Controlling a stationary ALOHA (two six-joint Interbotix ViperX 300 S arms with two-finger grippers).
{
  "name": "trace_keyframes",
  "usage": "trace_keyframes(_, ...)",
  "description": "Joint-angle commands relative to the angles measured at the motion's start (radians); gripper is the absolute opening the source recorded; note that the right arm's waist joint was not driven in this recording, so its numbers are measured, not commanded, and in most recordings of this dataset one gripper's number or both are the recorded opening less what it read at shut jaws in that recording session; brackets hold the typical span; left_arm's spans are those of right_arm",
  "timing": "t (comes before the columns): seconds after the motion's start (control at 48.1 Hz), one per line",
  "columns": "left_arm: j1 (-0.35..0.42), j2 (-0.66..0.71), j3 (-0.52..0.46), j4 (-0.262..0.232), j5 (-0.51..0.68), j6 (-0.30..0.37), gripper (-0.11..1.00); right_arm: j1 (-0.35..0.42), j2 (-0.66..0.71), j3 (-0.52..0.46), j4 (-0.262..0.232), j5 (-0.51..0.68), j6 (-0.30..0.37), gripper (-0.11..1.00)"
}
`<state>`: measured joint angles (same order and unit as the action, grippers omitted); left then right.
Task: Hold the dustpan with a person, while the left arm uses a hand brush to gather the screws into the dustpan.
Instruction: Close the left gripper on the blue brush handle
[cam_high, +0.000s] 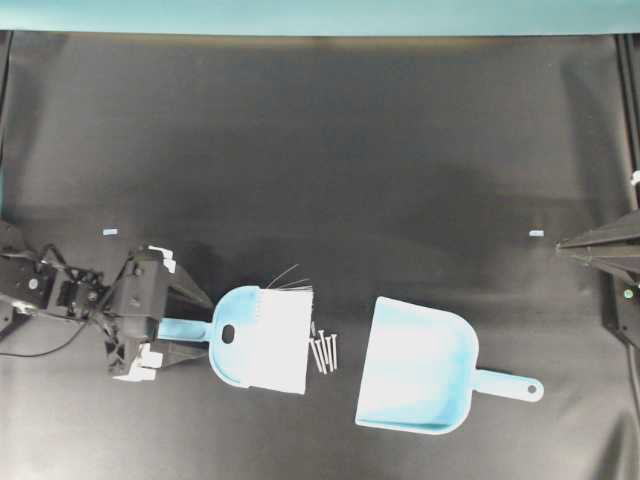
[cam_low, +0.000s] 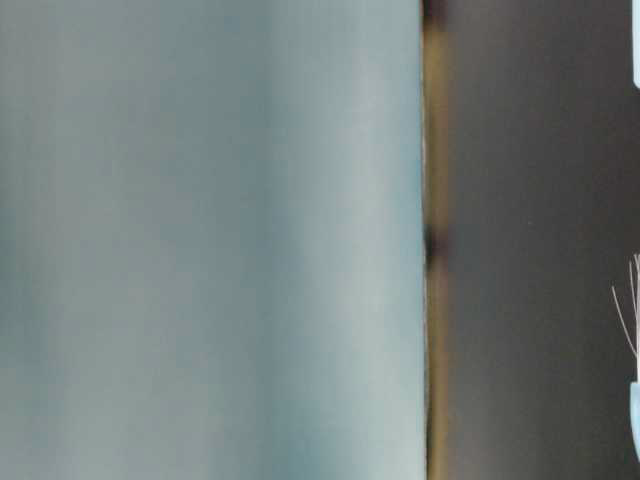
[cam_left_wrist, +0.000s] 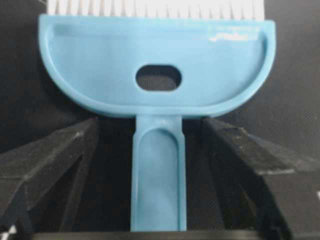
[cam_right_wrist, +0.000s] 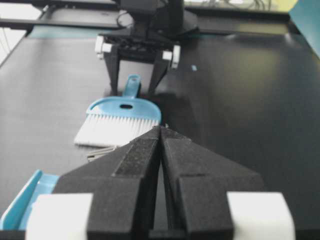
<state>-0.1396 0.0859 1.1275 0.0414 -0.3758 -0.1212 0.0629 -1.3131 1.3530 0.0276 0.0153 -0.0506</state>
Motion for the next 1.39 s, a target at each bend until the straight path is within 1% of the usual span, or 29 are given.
trace_keyframes(0.0,-0.009,0.066,-0.018,0.005,0.092,0.011,0.75,0.000,0.002,-0.002,0.003,-0.008,0.009,0.00)
trace_keyframes(0.125,-0.009,0.064,-0.018,0.005,0.097,0.008,0.69,0.000,0.002,0.002,0.003,-0.008,0.009,0.00)
trace_keyframes(0.27,-0.009,0.057,-0.021,0.005,0.101,0.006,0.69,0.000,0.000,0.008,0.003,-0.008,0.006,0.00)
trace_keyframes(0.374,-0.009,0.021,-0.032,0.003,0.118,0.011,0.69,0.002,0.002,0.020,0.002,0.008,0.005,0.00)
trace_keyframes(0.436,-0.008,0.000,-0.041,0.005,0.153,0.018,0.66,0.000,0.002,0.025,0.002,0.051,-0.011,0.00)
trace_keyframes(0.52,-0.009,-0.029,-0.060,0.005,0.222,0.023,0.65,0.000,0.000,0.029,-0.002,0.137,-0.012,0.00)
trace_keyframes(0.582,-0.008,-0.048,-0.077,0.005,0.267,0.026,0.61,0.000,-0.003,0.028,-0.003,0.209,-0.014,0.00)
trace_keyframes(0.644,-0.008,-0.057,-0.091,0.005,0.298,0.029,0.58,0.000,-0.011,0.025,-0.003,0.238,-0.014,0.00)
trace_keyframes(0.81,-0.008,-0.075,-0.118,0.005,0.357,0.035,0.57,0.000,-0.025,0.028,-0.003,0.227,-0.014,0.00)
trace_keyframes(0.935,-0.006,-0.118,-0.140,0.005,0.411,0.040,0.55,0.000,-0.025,0.029,-0.003,0.224,-0.014,0.00)
trace_keyframes(0.977,-0.006,-0.133,-0.144,0.005,0.426,0.043,0.50,0.002,-0.025,0.032,-0.003,0.224,-0.014,0.00)
trace_keyframes(1.039,-0.005,-0.156,-0.149,0.005,0.451,0.048,0.33,0.000,-0.025,0.035,-0.003,0.221,-0.014,0.00)
trace_keyframes(1.06,-0.006,-0.164,-0.150,0.005,0.457,0.051,0.30,0.000,-0.025,0.037,-0.003,0.221,-0.014,0.00)
trace_keyframes(1.226,-0.003,-0.189,-0.143,0.005,0.465,0.051,0.31,0.000,-0.026,0.041,-0.003,0.213,-0.014,0.00)
trace_keyframes(1.372,-0.002,-0.192,-0.141,0.005,0.440,0.051,0.31,0.000,-0.029,0.041,-0.003,0.215,-0.015,0.00)
